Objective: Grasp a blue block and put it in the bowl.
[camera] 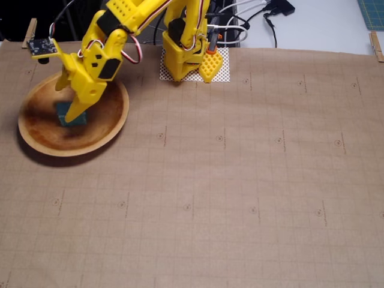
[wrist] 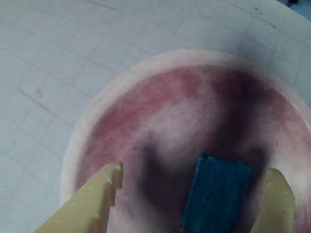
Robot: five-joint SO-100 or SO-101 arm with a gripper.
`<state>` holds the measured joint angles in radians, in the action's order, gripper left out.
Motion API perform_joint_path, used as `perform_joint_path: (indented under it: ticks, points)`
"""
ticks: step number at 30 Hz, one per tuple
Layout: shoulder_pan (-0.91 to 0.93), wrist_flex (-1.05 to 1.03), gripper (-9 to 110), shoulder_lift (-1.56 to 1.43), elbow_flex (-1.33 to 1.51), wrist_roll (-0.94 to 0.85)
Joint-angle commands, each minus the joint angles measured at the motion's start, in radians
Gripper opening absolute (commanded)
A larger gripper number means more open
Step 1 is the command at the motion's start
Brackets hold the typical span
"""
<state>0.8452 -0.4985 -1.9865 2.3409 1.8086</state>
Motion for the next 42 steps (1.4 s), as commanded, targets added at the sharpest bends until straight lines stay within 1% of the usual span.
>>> perform_joint_path:
  ticks: [1,9,14,19,28,35,38,42]
  points:
    - [-0.048,0.002,35,-0.107,-0.048,0.006]
    - [-0.183,0.0,35,-0.212,-0.054,0.008]
    - [-0.299,0.0,35,-0.285,-0.054,0.009]
    - [-0.448,0.0,35,-0.334,-0.046,0.009]
    - [-0.764,0.0,35,-0.328,-0.038,0.0]
    - [-0.907,0.0,34,-0.328,-0.038,-0.005]
    - [-0.948,0.0,30,-0.331,-0.037,-0.008]
    - [-0.976,-0.041,18,-0.367,-0.006,-0.008]
